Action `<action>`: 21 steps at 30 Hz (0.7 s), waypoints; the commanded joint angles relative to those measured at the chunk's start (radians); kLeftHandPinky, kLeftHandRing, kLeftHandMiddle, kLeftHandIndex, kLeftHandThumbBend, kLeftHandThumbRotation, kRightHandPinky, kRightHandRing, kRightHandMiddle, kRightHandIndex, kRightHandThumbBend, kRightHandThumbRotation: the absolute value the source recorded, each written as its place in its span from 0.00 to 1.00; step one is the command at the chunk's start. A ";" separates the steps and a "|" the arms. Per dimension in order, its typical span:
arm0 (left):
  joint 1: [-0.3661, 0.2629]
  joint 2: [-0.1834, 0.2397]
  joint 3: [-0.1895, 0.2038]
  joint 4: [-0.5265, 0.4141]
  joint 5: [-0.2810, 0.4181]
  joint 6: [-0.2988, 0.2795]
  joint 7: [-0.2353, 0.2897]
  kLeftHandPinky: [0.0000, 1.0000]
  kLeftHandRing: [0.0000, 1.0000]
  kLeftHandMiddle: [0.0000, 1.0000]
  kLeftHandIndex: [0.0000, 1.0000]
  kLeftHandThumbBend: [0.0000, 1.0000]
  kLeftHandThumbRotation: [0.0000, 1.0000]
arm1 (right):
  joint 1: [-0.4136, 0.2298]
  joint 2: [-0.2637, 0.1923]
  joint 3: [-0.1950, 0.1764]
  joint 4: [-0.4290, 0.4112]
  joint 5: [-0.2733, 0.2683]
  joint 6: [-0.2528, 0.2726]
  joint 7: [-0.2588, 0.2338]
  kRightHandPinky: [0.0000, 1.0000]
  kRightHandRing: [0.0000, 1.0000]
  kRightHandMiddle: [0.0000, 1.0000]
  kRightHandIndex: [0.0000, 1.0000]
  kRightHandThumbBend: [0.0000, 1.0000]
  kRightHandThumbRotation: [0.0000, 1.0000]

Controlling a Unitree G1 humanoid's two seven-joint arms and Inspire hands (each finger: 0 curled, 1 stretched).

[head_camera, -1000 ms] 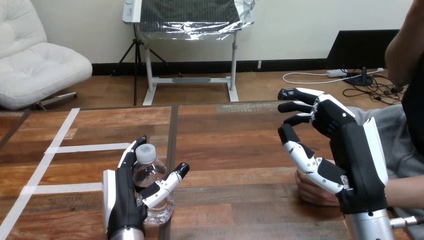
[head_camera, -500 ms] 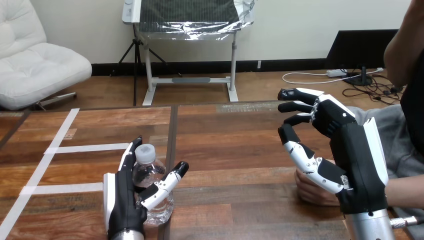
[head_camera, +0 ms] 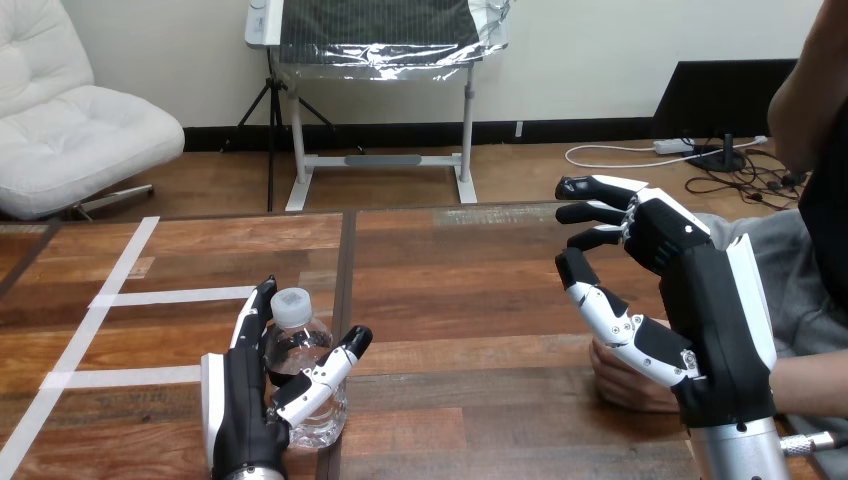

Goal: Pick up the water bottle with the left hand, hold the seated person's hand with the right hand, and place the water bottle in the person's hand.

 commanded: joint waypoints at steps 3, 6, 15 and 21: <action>-0.039 -0.025 0.012 -0.010 0.003 -0.021 0.018 0.79 0.84 0.86 0.87 0.75 0.25 | -0.070 -0.013 0.002 -0.034 0.007 -0.008 0.004 0.57 0.69 0.74 0.69 0.42 0.17; -0.043 -0.022 0.012 -0.006 0.007 -0.016 0.022 0.78 0.82 0.85 0.85 0.74 0.23 | -0.068 -0.013 0.003 -0.039 0.013 0.001 0.007 0.57 0.69 0.74 0.69 0.42 0.17; -0.058 -0.013 0.015 0.007 0.020 0.013 0.028 0.70 0.75 0.77 0.77 0.74 0.17 | -0.069 -0.012 0.001 -0.039 0.006 -0.005 0.006 0.56 0.68 0.74 0.69 0.42 0.17; -0.070 -0.008 0.018 0.027 0.041 0.021 0.040 0.63 0.69 0.71 0.71 0.76 0.12 | -0.068 -0.012 0.002 -0.043 0.010 -0.002 0.009 0.56 0.69 0.74 0.69 0.42 0.17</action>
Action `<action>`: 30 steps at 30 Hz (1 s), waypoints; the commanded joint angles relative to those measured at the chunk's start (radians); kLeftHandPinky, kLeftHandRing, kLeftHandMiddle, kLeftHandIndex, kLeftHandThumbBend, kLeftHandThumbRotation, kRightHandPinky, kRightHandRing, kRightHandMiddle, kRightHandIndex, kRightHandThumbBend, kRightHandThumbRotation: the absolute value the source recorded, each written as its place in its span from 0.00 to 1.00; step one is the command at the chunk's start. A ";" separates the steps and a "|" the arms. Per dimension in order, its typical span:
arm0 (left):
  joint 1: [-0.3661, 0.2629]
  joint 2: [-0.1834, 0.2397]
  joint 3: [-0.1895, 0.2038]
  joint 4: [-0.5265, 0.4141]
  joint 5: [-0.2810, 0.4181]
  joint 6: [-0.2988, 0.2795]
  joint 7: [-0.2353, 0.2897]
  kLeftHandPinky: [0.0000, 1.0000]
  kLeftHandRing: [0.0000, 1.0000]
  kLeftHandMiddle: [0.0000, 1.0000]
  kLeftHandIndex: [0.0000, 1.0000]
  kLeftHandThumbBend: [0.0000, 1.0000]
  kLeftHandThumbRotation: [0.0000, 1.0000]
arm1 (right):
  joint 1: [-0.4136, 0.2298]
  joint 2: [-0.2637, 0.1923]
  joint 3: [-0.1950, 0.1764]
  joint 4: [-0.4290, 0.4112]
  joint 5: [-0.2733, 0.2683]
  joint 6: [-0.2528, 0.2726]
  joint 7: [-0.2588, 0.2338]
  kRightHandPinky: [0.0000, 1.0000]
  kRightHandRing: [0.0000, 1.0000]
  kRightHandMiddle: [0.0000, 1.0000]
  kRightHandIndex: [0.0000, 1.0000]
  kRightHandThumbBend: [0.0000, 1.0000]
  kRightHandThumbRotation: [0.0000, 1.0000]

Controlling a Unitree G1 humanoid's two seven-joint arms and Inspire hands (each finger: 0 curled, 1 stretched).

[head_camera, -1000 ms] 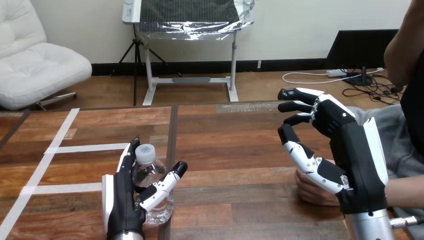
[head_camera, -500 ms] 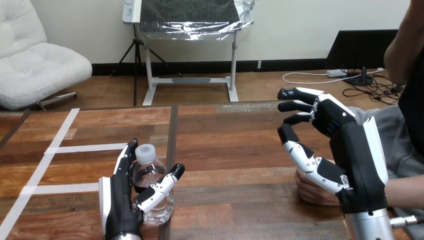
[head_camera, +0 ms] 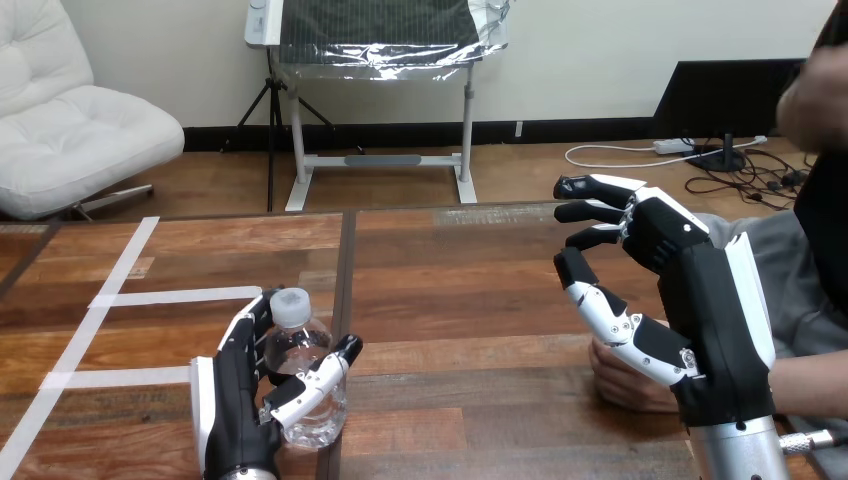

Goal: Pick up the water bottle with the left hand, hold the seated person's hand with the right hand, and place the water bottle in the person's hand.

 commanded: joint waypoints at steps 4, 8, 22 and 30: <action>-0.074 -0.006 0.003 0.027 0.037 0.015 0.021 0.60 0.65 0.67 0.67 0.79 0.08 | -0.066 -0.013 0.001 -0.044 0.004 -0.004 0.002 0.56 0.69 0.74 0.69 0.42 0.17; -0.086 0.001 0.001 0.044 0.052 0.023 0.029 0.58 0.63 0.66 0.66 0.80 0.06 | -0.065 -0.013 0.001 -0.046 0.009 0.000 0.004 0.56 0.69 0.74 0.69 0.42 0.17; -0.118 0.026 -0.013 0.081 0.111 0.068 0.009 0.48 0.53 0.56 0.58 0.83 0.00 | -0.058 -0.011 -0.001 -0.058 0.010 0.007 0.005 0.57 0.69 0.74 0.69 0.43 0.18; -0.130 0.033 -0.025 0.104 0.175 0.067 0.046 0.38 0.44 0.48 0.50 0.81 0.00 | -0.058 -0.011 -0.003 -0.060 0.001 0.006 0.002 0.56 0.68 0.74 0.68 0.43 0.19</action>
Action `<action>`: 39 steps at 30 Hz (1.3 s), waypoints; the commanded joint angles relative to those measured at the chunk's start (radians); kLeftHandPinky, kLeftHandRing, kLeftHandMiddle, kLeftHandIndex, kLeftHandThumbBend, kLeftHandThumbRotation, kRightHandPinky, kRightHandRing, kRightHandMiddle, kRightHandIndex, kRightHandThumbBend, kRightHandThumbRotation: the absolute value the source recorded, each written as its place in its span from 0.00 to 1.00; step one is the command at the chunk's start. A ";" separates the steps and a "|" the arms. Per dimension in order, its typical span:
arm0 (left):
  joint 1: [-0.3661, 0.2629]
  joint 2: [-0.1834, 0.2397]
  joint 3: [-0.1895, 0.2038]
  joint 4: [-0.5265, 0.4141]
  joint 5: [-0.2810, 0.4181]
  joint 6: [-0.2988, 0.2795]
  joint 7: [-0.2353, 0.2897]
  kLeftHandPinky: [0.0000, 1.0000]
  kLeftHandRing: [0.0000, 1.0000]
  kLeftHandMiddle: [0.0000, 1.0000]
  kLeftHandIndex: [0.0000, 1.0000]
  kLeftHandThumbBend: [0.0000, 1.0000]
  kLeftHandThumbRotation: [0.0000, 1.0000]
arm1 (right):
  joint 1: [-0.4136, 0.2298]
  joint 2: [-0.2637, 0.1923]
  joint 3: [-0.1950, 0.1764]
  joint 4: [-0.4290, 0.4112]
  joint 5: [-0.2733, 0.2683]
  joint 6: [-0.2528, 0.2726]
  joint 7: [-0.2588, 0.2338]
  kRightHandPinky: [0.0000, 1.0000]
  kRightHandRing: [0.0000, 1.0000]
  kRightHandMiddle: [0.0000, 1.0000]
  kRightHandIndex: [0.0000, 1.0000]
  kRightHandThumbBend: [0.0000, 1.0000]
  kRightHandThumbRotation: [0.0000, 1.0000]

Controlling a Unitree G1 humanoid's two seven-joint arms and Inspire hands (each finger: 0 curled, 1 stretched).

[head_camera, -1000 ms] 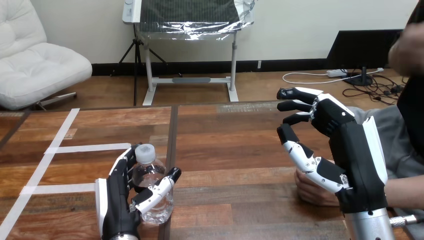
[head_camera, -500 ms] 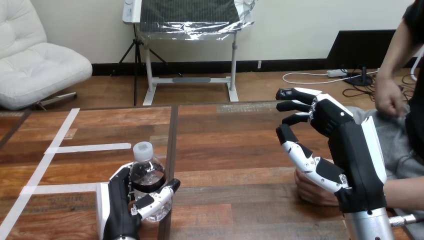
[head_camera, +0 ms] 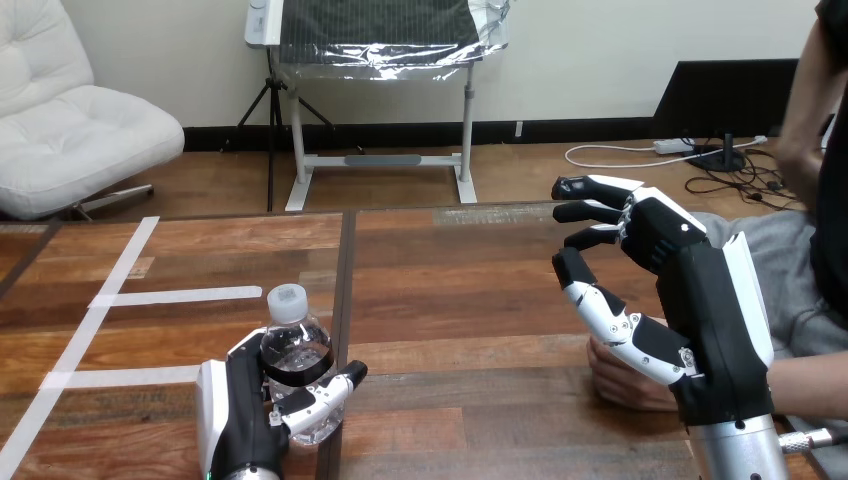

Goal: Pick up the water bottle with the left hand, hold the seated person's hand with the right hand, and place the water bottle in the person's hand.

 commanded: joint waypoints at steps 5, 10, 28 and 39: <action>-0.079 0.014 -0.025 0.035 0.058 -0.031 0.037 0.35 0.40 0.45 0.46 0.78 0.00 | -0.055 -0.009 0.000 -0.060 0.012 -0.001 -0.001 0.57 0.68 0.74 0.68 0.44 0.19; -0.083 0.015 -0.028 0.046 0.058 -0.047 0.043 0.35 0.39 0.44 0.44 0.76 0.00 | -0.057 -0.010 0.000 -0.056 0.012 -0.007 0.000 0.57 0.68 0.74 0.68 0.44 0.18; -0.086 0.019 -0.037 0.074 0.059 -0.129 0.084 0.35 0.39 0.43 0.43 0.72 0.00 | -0.048 -0.010 0.000 -0.069 0.013 0.009 0.001 0.58 0.69 0.74 0.68 0.43 0.17; -0.080 0.013 -0.030 0.076 0.044 -0.168 0.079 0.35 0.38 0.43 0.44 0.71 0.00 | -0.045 -0.010 -0.001 -0.073 0.002 0.013 -0.002 0.57 0.68 0.74 0.69 0.42 0.17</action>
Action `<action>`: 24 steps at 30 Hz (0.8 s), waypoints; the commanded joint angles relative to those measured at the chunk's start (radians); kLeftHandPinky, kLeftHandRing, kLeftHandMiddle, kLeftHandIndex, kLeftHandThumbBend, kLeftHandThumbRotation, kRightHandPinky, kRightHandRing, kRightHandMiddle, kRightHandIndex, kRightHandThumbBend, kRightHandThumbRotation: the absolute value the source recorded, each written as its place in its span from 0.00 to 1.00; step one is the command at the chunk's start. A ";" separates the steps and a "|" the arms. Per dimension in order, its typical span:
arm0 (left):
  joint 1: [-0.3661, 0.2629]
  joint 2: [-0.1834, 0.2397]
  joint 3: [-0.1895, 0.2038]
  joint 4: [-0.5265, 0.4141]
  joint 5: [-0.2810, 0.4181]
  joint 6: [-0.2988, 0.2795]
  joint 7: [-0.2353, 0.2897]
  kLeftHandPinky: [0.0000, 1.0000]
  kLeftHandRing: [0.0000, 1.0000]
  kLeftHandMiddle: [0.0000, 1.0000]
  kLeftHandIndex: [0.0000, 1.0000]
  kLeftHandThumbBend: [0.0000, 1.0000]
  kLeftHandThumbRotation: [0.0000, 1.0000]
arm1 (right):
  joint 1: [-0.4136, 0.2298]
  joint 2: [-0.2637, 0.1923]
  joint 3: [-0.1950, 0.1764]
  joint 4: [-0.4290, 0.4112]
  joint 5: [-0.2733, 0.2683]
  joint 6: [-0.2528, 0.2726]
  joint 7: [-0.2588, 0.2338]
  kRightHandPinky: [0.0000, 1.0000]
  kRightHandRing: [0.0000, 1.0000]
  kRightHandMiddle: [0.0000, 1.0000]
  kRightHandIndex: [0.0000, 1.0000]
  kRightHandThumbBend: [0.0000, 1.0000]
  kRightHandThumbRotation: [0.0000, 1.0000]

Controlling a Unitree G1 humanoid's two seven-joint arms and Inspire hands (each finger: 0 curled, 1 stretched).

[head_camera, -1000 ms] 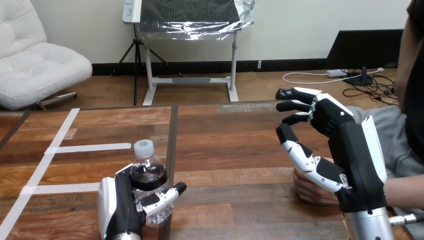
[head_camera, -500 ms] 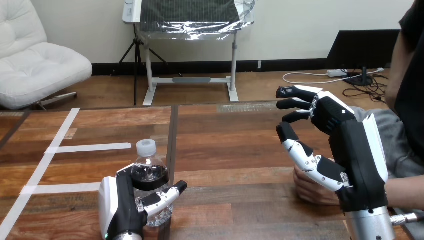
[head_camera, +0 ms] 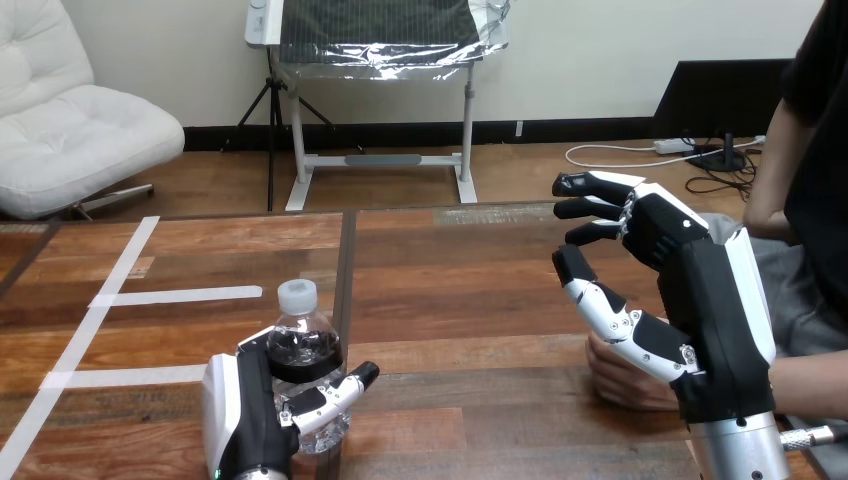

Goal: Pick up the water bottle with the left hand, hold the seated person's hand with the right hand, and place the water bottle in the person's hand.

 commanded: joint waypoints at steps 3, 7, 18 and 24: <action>-0.056 -0.001 -0.004 -0.024 -0.004 -0.060 0.007 0.34 0.38 0.43 0.44 0.71 0.00 | -0.045 -0.011 -0.001 -0.056 -0.001 -0.007 -0.004 0.56 0.68 0.73 0.69 0.42 0.16; -0.052 -0.001 -0.005 -0.028 -0.004 -0.069 0.010 0.34 0.38 0.43 0.44 0.71 0.00 | -0.045 -0.010 0.000 -0.056 0.002 -0.006 -0.002 0.56 0.68 0.73 0.69 0.42 0.16; -0.043 -0.008 0.000 -0.043 -0.043 -0.118 -0.007 0.34 0.38 0.43 0.44 0.71 0.00 | -0.045 -0.008 0.005 -0.052 0.020 -0.007 0.005 0.56 0.67 0.72 0.69 0.44 0.15; -0.040 -0.009 -0.002 -0.056 -0.048 -0.131 -0.011 0.34 0.38 0.43 0.44 0.71 0.00 | -0.047 -0.009 0.004 -0.050 0.014 -0.011 0.002 0.55 0.67 0.72 0.68 0.44 0.13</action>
